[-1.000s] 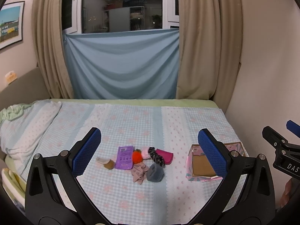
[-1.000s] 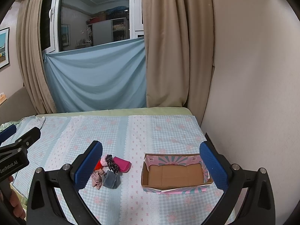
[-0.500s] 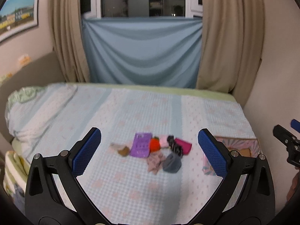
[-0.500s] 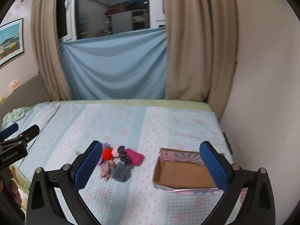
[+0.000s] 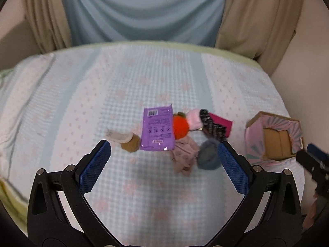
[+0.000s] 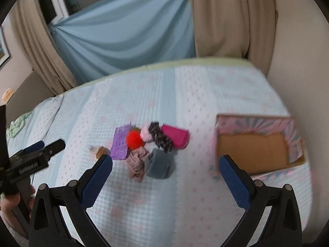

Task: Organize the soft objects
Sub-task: 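Grasp the purple packet with the left tool while the right tool grasps the grey fuzzy item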

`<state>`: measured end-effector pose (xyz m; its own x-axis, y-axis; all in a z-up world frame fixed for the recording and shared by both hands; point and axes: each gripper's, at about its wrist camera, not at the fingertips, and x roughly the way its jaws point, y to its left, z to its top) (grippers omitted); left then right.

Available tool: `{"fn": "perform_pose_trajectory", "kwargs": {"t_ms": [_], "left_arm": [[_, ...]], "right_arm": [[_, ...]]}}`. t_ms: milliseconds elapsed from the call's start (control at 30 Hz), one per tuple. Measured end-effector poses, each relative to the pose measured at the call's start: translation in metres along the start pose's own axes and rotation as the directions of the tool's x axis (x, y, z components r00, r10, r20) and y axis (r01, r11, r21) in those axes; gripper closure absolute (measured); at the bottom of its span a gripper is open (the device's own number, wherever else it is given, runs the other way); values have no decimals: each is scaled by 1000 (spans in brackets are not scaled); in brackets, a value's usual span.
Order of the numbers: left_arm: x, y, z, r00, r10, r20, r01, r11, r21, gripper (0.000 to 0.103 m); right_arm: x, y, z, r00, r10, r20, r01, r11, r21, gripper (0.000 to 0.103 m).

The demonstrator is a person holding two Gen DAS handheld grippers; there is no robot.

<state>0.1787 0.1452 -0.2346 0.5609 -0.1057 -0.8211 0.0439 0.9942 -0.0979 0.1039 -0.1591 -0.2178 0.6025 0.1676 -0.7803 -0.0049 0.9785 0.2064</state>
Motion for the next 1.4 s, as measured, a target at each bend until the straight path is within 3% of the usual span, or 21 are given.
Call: {"fn": "perform_pose_trajectory", "kwargs": {"t_ms": [233, 367, 533, 833, 1000, 1200, 1300, 1400], "left_arm": [[130, 31, 32, 989, -26, -147, 31, 999, 31, 1], [202, 34, 39, 969, -32, -245, 51, 996, 72, 1], [257, 27, 27, 944, -19, -328, 78, 983, 167, 1], [299, 17, 4, 902, -49, -428, 180, 946, 271, 1], [324, 13, -5, 890, -58, -452, 194, 946, 261, 1], [345, 13, -12, 897, -52, -438, 180, 950, 256, 1], [341, 13, -15, 903, -51, -427, 173, 952, 253, 7], [335, 19, -14, 909, -53, -413, 166, 956, 244, 21]], "right_arm": [[93, 8, -20, 997, -32, -67, 37, 996, 76, 0], [140, 8, -32, 993, -53, -105, 64, 993, 96, 0], [185, 6, -41, 988, -70, -137, 82, 993, 84, 0], [233, 3, -47, 982, -79, -172, 82, 997, 11, 0], [252, 3, -45, 984, -36, -176, 40, 999, 19, 1], [274, 12, -43, 973, 81, -215, -70, 996, 58, 29], [276, 16, -44, 974, 75, -212, -67, 997, 45, 35], [277, 16, -43, 974, 78, -212, -68, 996, 55, 40]]}}
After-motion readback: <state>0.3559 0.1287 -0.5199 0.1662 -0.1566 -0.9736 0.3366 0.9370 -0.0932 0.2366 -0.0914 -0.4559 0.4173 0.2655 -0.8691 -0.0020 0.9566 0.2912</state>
